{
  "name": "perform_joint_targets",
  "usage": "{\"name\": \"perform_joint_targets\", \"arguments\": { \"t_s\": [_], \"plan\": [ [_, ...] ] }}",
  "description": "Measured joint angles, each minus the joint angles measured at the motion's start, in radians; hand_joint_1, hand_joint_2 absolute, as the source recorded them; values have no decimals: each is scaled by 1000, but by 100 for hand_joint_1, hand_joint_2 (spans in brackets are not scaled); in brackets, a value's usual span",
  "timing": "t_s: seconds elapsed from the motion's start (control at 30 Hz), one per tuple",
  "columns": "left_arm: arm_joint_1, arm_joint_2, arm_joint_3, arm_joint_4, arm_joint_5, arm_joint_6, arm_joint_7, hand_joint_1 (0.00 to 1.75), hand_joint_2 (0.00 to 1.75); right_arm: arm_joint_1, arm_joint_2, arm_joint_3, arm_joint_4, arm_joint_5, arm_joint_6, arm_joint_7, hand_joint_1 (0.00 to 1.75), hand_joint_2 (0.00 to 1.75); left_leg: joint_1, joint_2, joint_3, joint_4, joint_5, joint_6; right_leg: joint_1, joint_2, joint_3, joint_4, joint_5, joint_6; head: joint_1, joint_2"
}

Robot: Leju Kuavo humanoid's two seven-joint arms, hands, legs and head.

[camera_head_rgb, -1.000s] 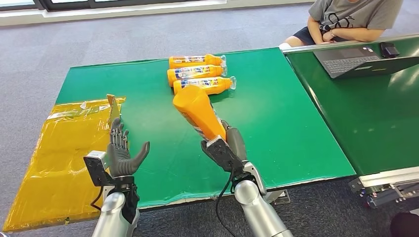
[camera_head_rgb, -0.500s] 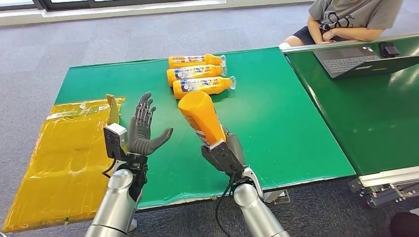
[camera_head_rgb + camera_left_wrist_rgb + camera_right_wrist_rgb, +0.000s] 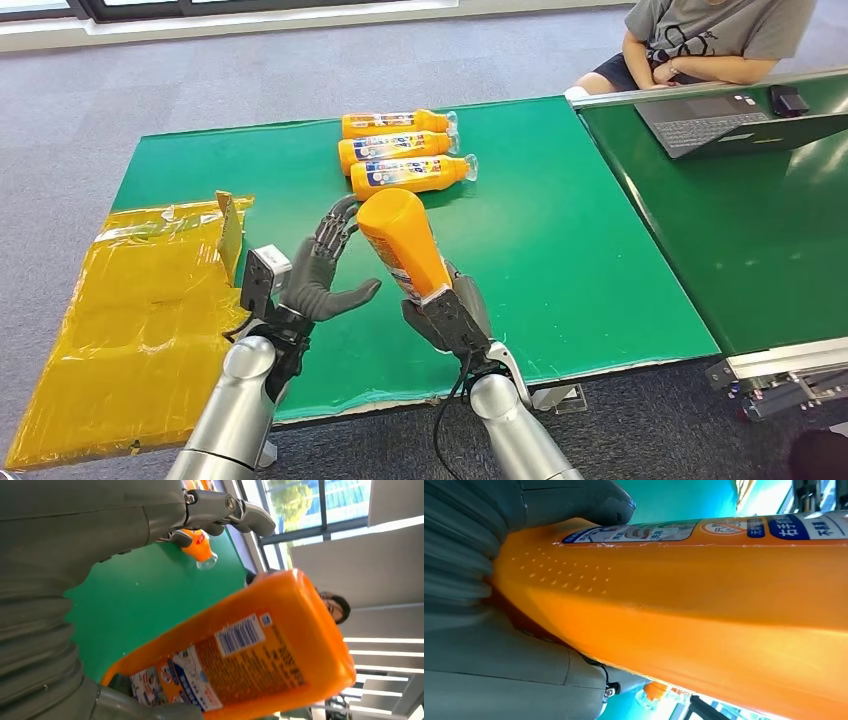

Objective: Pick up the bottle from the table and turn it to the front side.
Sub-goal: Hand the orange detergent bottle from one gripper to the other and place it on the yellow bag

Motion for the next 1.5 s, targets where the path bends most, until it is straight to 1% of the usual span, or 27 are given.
{"name": "perform_joint_targets", "arguments": {
  "t_s": [0.2, 0.37, 0.6, 0.73, 0.93, 1.23, 1.33, 1.5],
  "plan": [
    [-6, 4, -56, 5, -20, -61, 21, 0, 175, 5, 0, 1, -1, 0, 1, 6, 175, 175, 0, 0, 0, 0, 0, 0, 0, 0, 0, 0, 0, 0, 0, 0],
    [-5, 4, -92, -1, -27, -68, 31, 0, 175, 17, 0, 1, -1, 0, 1, 9, 175, 175, 0, 0, 0, 0, 0, 0, 0, 0, 0, 0, 0, 0, 0, 0],
    [-5, 4, -111, -7, -31, -76, 36, 0, 175, 20, 0, 2, -1, 0, 1, 13, 175, 175, 0, 0, 0, 0, 0, 0, 0, 0, 0, 0, 0, 0, 0, 0],
    [-3, 4, -140, -22, -40, -84, 44, 0, 175, 23, 0, 2, -2, 0, -1, 17, 175, 175, 0, 0, 0, 0, 0, 0, 0, 0, 0, 0, 0, 0, 0, 0],
    [-7, -5, -194, -35, -70, -47, 69, 0, 175, 32, 0, 0, -8, -2, -4, 23, 175, 175, 0, 0, 0, 0, 0, 0, 0, 0, 0, 0, 0, 0, 0, 0],
    [-14, -12, -216, -35, -74, -15, 79, 0, 175, 33, 0, -5, -15, -1, -4, 33, 175, 175, 0, 0, 0, 0, 0, 0, 0, 0, 0, 0, 0, 0, 0, 0],
    [-29, -18, -221, -23, -69, -5, 83, 0, 175, 30, 0, -10, -17, 0, -2, 34, 175, 175, 0, 0, 0, 0, 0, 0, 0, 0, -1, 0, 0, 0, 0, 0],
    [-79, -33, -236, 20, -50, 10, 95, 0, 175, 13, 0, -22, -18, 0, -2, 35, 175, 175, 0, 0, 0, 0, 0, 0, 0, 0, -1, 0, 0, 0, 0, 0]
  ]
}}
